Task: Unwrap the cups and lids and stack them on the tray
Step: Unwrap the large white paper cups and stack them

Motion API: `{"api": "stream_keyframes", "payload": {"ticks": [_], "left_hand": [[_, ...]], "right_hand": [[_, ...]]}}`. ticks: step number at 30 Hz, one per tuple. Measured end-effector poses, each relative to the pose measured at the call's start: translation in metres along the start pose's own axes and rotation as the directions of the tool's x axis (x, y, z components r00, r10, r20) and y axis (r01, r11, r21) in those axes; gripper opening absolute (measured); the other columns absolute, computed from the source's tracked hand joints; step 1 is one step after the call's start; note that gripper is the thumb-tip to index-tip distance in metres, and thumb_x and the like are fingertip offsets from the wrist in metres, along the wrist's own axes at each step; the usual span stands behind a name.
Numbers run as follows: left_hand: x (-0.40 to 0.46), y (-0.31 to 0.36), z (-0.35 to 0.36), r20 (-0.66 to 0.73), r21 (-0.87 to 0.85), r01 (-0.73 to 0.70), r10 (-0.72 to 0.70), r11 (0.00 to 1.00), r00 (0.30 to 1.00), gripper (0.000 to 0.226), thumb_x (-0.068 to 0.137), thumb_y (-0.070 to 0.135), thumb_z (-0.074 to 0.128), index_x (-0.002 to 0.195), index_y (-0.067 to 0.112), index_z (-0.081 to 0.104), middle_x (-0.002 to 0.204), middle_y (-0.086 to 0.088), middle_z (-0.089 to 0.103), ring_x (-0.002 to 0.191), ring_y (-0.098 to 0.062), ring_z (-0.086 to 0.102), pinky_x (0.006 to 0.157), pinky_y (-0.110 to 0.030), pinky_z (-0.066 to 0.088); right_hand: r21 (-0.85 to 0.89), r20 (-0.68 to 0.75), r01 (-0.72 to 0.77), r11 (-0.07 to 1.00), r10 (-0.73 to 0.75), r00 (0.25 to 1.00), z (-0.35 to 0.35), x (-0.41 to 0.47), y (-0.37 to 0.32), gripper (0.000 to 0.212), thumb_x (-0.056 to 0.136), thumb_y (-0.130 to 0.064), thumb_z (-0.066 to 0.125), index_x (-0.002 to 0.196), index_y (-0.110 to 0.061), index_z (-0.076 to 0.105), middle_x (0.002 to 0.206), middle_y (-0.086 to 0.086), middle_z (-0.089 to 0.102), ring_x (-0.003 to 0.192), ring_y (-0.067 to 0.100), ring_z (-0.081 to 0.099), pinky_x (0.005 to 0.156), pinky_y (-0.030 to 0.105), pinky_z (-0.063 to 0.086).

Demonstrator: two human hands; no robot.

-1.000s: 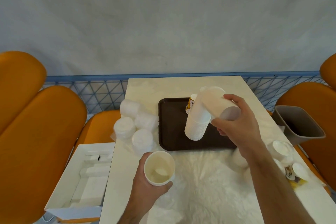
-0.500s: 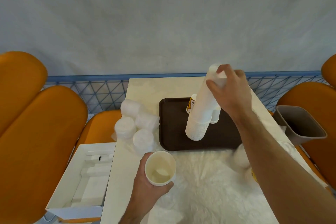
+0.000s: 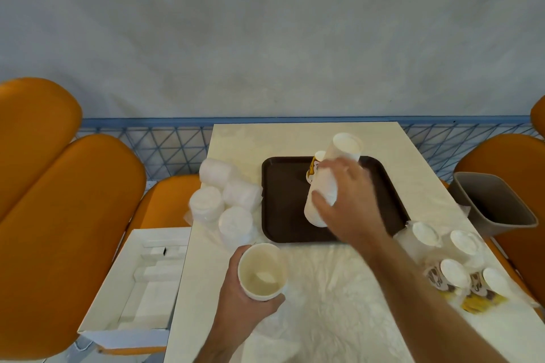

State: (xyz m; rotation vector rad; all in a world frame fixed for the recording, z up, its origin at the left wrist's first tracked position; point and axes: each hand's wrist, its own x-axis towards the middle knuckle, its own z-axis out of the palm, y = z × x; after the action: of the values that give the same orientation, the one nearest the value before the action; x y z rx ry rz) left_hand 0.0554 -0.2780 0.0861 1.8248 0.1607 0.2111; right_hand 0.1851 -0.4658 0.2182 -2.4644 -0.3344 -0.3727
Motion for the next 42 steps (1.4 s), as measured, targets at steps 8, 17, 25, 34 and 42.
{"api": "stream_keyframes", "payload": {"ticks": [8, 17, 25, 34, 42], "left_hand": [[-0.003, 0.001, 0.005, 0.013, -0.236, 0.203, -0.205, 0.950, 0.979, 0.098, 0.036, 0.040, 0.100, 0.121, 0.031, 0.050, 0.114, 0.024, 0.063, 0.112, 0.000, 0.058, 0.085, -0.015, 0.051], [-0.006, 0.009, 0.006, -0.019, -0.071, 0.184, -0.186, 0.980, 0.982, 0.086, 0.044, 0.056, 0.091, 0.114, 0.037, 0.045, 0.119, 0.027, 0.048, 0.109, 0.021, 0.048, 0.098, -0.005, 0.037], [-0.004, 0.010, 0.009, -0.040, 0.036, 0.167, -0.165, 0.985, 0.985, 0.090, 0.048, 0.052, 0.093, 0.120, 0.048, 0.040, 0.116, 0.033, 0.050, 0.112, 0.023, 0.045, 0.084, 0.004, 0.037], [-0.008, 0.002, -0.002, 0.026, -0.004, 0.119, -0.119, 0.993, 0.993, 0.091, 0.054, 0.006, 0.096, 0.116, 0.051, 0.047, 0.112, 0.031, 0.062, 0.105, 0.003, 0.060, 0.078, -0.010, 0.049], [-0.008, 0.003, -0.001, 0.030, -0.029, 0.078, -0.077, 0.997, 0.997, 0.096, 0.053, 0.008, 0.097, 0.110, 0.066, 0.046, 0.117, 0.028, 0.061, 0.111, 0.001, 0.058, 0.082, -0.011, 0.049]], "right_hand": [[0.001, 0.590, 0.186, 0.983, -0.150, 0.794, 0.053, -0.086, -0.041, 0.109, 0.072, -0.064, 0.078, 0.156, -0.025, 0.021, 0.155, -0.007, 0.025, 0.136, 0.018, 0.028, 0.114, 0.035, 0.036], [-0.103, 0.656, 0.160, 0.982, -0.054, 0.753, 0.066, -0.076, -0.043, 0.105, 0.071, -0.057, 0.083, 0.153, -0.022, 0.027, 0.149, -0.005, 0.037, 0.130, 0.017, 0.039, 0.110, 0.034, 0.042], [-0.004, 0.627, 0.091, 0.996, -0.068, 0.776, 0.057, -0.067, -0.042, 0.093, 0.062, -0.055, 0.087, 0.138, -0.027, 0.041, 0.130, -0.010, 0.039, 0.109, 0.013, 0.050, 0.089, 0.029, 0.054], [0.313, 0.395, -0.001, 0.950, -0.129, 0.909, -0.010, -0.052, -0.045, 0.094, 0.064, -0.038, 0.088, 0.144, -0.036, 0.040, 0.125, -0.026, 0.034, 0.117, -0.015, 0.037, 0.081, 0.002, 0.038], [0.429, 0.352, -0.097, 0.898, -0.067, 0.934, -0.006, -0.067, -0.034, 0.112, 0.058, -0.043, 0.092, 0.147, -0.050, 0.026, 0.128, -0.032, 0.049, 0.122, -0.001, 0.051, 0.099, 0.029, 0.050]]}}
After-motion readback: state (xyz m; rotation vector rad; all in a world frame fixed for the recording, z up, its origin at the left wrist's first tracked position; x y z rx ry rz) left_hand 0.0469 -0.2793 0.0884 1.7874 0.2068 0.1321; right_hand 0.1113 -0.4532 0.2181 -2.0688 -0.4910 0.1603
